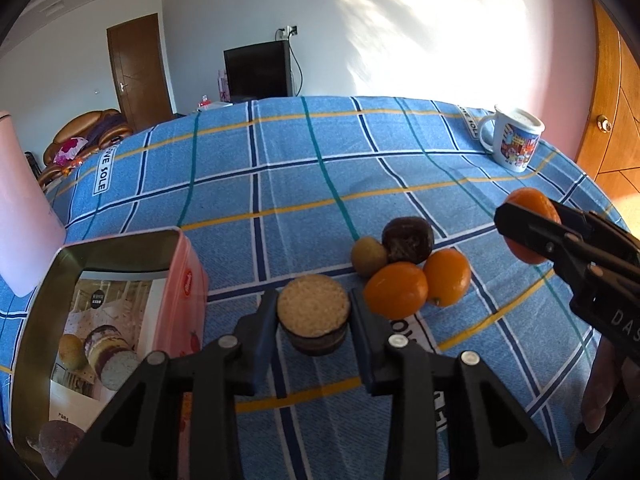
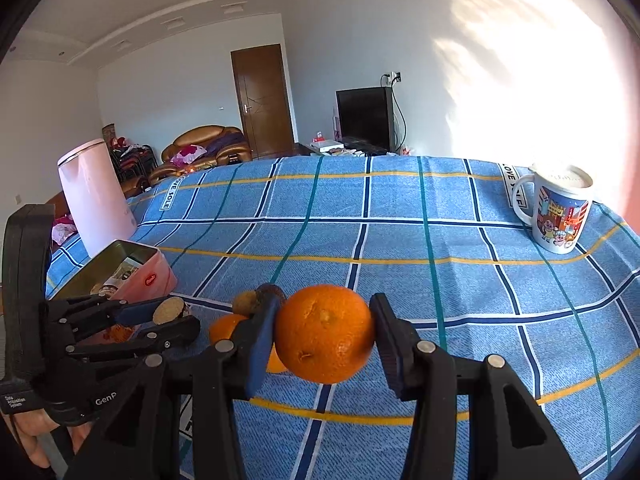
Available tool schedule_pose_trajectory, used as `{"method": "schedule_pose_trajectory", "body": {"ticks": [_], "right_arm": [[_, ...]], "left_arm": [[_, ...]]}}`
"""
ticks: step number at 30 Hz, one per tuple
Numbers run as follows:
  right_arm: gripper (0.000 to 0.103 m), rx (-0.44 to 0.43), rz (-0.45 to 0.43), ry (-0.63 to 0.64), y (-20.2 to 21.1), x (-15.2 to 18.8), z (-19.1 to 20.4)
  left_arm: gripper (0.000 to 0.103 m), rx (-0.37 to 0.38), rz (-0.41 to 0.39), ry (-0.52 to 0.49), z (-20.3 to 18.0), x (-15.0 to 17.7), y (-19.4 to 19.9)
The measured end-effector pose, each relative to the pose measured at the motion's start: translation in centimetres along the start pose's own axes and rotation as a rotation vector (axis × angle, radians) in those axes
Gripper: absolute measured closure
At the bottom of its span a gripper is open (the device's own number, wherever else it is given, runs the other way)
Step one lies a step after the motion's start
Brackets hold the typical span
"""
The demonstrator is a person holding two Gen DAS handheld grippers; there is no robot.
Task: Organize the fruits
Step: 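Grasp the large orange with the right gripper while the left grasps the cream-topped cup, then carry the orange and cream-topped cup into the tin box and release both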
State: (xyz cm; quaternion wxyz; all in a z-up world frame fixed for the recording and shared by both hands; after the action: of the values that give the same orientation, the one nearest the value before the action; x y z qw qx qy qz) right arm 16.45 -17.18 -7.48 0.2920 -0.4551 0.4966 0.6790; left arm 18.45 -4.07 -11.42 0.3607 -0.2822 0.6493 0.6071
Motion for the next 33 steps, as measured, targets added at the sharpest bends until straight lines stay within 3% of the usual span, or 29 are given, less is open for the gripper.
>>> {"method": "schedule_pose_trajectory", "body": {"ticks": [5, 33], "right_arm": [[0.054, -0.007, -0.061, 0.018, 1.1, -0.7, 0.4], [0.054, -0.014, -0.219, 0.052, 4.0, -1.9, 1.1]], "left_arm": [[0.067, 0.004, -0.068, -0.014, -0.3, -0.8, 1.2], [0.067, -0.019, -0.247, 0.015, 0.4, -2.0, 4.7]]}}
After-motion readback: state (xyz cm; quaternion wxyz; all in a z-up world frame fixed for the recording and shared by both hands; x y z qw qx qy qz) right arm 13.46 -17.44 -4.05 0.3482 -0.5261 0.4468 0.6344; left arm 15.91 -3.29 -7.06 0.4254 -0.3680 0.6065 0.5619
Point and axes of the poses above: each gripper's, at about its wrist camera, not at the fingertips, and y roughly against the way its jaws point, z to its left, x to its underside, the point moved 9 cm from there along -y, roughly the way its jaws point, and after that the axes turned 7 degrees about -z, right-handed, at the moved point
